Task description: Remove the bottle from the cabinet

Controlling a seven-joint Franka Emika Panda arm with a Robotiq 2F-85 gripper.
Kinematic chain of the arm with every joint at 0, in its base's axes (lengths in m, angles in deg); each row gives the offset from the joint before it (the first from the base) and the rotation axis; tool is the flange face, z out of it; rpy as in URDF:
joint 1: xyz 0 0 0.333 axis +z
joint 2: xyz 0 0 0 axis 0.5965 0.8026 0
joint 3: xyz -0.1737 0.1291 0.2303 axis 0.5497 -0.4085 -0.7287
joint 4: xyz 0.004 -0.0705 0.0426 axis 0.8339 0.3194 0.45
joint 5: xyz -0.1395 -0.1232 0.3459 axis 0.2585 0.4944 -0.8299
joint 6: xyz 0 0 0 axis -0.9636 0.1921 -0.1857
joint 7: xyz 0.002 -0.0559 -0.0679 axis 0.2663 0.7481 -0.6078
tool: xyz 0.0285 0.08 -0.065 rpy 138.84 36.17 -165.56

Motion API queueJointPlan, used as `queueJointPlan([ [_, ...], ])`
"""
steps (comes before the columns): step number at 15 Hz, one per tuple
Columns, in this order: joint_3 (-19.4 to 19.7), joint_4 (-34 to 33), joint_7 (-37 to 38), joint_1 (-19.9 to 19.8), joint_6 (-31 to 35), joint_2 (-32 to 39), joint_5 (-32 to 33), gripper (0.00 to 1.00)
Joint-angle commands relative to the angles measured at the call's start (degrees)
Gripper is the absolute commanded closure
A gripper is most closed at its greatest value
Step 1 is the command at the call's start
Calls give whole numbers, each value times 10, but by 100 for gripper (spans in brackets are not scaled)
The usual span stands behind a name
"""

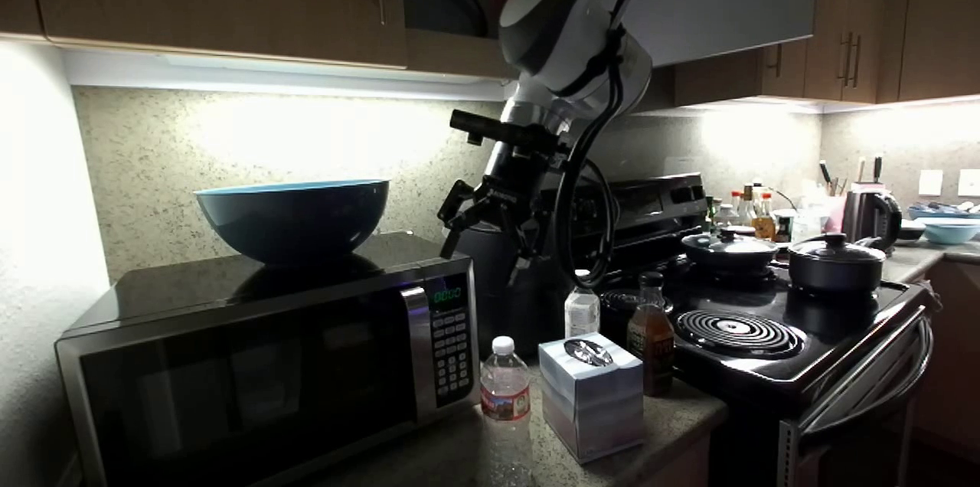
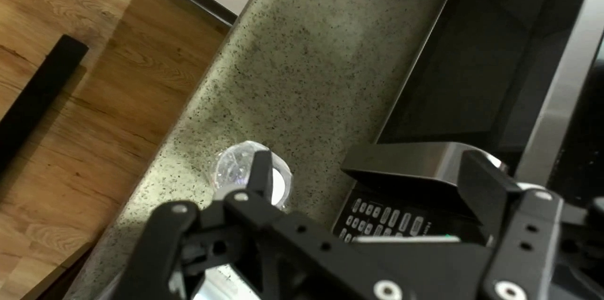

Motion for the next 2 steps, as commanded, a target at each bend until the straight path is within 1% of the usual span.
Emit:
queueJointPlan([
  [1,-6,3,2,-4,-1,-7,1,0],
  [2,-6,5,3,-4,-2,-12,1,0],
])
